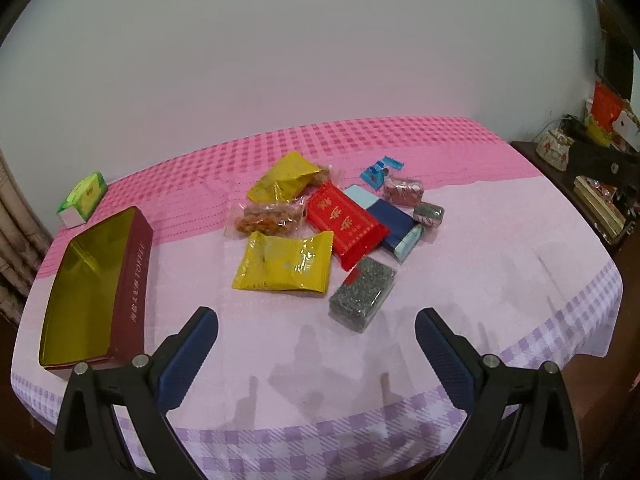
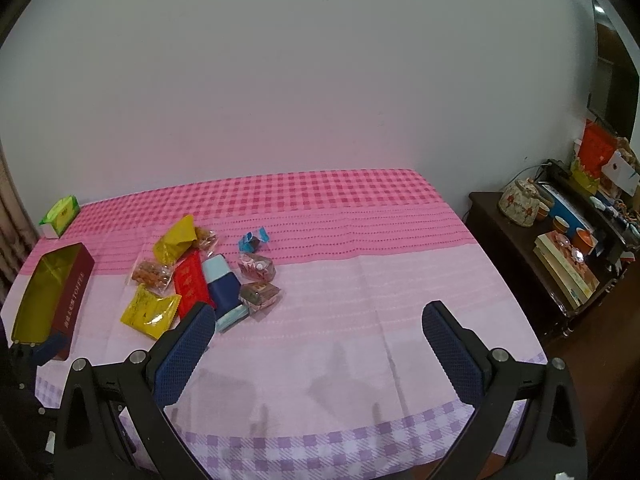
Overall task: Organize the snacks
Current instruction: 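Move the left gripper toward the grey sparkly block among the snacks, then grasp the grey sparkly block with the left gripper, then carry the grey block into the tin box and open the left gripper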
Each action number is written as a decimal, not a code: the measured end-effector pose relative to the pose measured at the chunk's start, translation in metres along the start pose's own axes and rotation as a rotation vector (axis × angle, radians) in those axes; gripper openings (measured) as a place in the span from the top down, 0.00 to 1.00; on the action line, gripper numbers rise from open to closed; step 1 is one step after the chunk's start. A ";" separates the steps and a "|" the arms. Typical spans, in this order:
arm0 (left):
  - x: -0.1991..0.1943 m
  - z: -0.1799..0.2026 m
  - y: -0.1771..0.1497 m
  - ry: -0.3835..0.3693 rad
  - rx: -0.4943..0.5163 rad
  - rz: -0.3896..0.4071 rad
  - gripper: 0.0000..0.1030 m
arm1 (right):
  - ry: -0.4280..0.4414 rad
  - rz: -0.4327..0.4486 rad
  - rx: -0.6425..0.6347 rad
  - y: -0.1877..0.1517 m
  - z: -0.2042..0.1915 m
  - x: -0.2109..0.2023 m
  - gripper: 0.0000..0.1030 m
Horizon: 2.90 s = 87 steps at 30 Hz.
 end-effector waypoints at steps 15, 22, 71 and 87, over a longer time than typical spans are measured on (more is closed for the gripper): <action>0.021 0.012 -0.006 -0.016 0.055 -0.042 0.02 | 0.013 -0.008 0.001 -0.003 0.001 0.000 0.00; 0.052 0.032 -0.012 -0.074 0.173 -0.064 0.04 | 0.012 -0.041 0.014 -0.007 0.003 0.015 0.00; -0.012 -0.113 0.048 0.099 -0.143 0.081 0.61 | 0.058 -0.063 0.007 -0.012 -0.005 0.016 0.00; -0.001 -0.239 0.011 0.245 -0.323 0.031 0.61 | 0.050 -0.075 -0.023 -0.015 -0.012 0.019 0.00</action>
Point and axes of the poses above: each gripper's, at about its wrist camera, not at the fingertips, and x roughly the way its jaws point, z to its right, y to its top, the point moved 4 cm from there along x, roughly the way its jaws point, and after that the axes turned 11 degrees about y, right-handed, at the moved point
